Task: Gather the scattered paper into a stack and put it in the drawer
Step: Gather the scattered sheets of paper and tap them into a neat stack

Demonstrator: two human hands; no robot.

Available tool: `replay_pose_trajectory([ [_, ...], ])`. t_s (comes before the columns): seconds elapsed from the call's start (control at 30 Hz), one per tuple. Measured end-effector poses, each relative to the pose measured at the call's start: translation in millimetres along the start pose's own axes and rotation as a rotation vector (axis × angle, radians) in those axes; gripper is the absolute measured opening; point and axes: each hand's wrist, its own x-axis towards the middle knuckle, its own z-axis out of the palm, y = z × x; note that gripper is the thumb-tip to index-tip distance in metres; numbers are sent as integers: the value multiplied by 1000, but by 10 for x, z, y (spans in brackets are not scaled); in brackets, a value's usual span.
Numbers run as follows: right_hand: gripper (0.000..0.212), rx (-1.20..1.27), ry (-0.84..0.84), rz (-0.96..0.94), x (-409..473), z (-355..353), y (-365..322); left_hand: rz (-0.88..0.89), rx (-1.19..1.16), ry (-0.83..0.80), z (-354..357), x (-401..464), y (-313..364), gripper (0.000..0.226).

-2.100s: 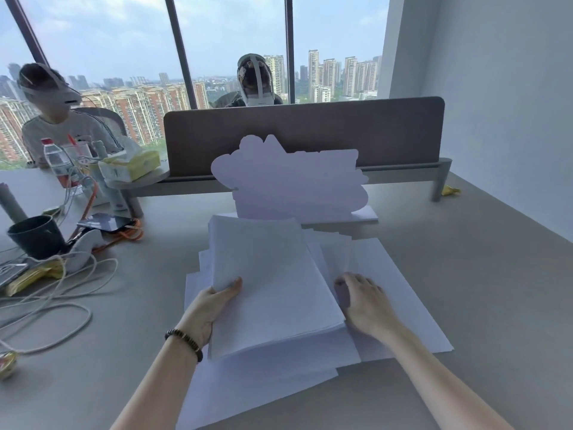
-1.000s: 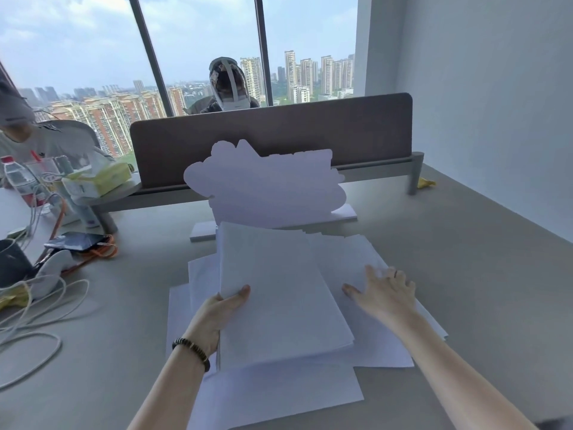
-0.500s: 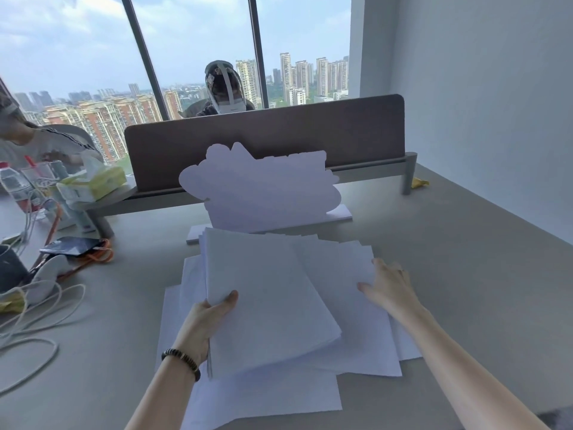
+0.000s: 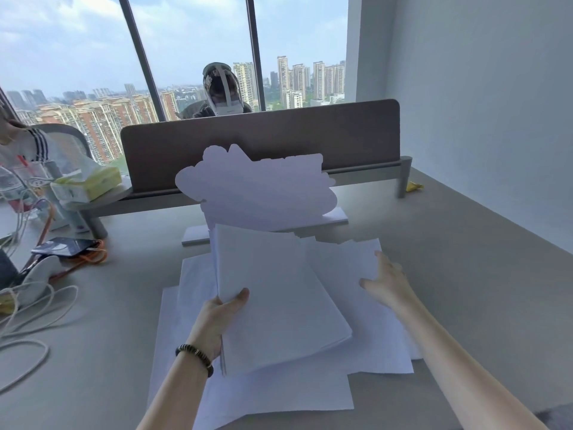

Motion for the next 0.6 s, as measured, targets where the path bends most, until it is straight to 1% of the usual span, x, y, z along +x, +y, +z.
replay_pose_trajectory([
  [0.07, 73, 158, 12, 18, 17, -38, 9, 3, 0, 6, -4, 4, -5, 15],
  [0.13, 60, 343, -12, 37, 29, -68, 13, 2, -2, 8, -7, 5, -6, 14],
  [0.17, 57, 392, -28, 47, 35, -75, 18, 2, 0, 9, -6, 8, -8, 13],
  [0.23, 61, 450, -99, 79, 81, -54, 82, 4, 9, 16, -11, 7, -8, 12],
  [0.27, 58, 480, -140, 84, 94, -47, 104, 5, 14, 17, -17, 5, -3, 12],
  [0.33, 40, 529, -182, 84, 11, -92, 52, 5, 33, 11, -38, 3, 1, 13],
  [0.4, 32, 614, -208, 71, -63, -175, -18, 9, 52, 7, -54, -8, 16, 15],
  [0.47, 33, 739, -226, 24, -126, -279, -117, 12, 70, 14, -71, -4, 18, 16],
  [0.6, 39, 894, -256, -80, -275, -561, -435, 9, 91, 20, -98, 5, 14, 21],
])
